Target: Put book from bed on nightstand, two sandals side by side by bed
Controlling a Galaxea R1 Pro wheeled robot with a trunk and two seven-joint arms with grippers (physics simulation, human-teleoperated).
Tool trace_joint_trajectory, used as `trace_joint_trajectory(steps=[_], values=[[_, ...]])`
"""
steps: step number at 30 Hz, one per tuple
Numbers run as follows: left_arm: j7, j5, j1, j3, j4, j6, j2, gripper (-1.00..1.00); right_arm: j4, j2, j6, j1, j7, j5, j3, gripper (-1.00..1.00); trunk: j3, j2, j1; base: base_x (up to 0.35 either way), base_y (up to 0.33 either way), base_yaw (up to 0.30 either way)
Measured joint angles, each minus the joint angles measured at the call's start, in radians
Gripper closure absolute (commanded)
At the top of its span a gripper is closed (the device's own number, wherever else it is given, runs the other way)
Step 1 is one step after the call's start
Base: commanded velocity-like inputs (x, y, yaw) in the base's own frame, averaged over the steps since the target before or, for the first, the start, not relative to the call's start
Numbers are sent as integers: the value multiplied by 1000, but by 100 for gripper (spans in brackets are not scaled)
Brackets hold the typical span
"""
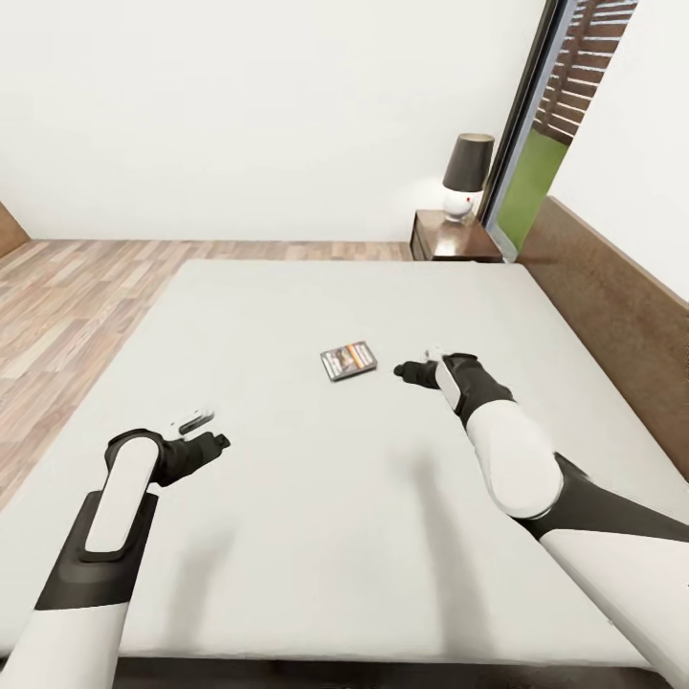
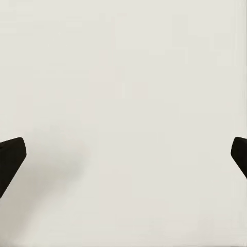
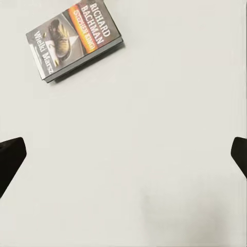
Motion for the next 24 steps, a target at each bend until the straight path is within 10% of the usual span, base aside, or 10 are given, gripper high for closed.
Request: trace_joint_trajectory(steps=[7,24], values=[[0,2,-1,-7,0,0,0,-100,-178,4,67,74,74,0,25,-100,-11,0,0,0,0,-101],[-2,-2,16,2,-8,5,17,-100,-227,9,85,105,161,0,64,-100,-24,28,-15,0,0,-61]])
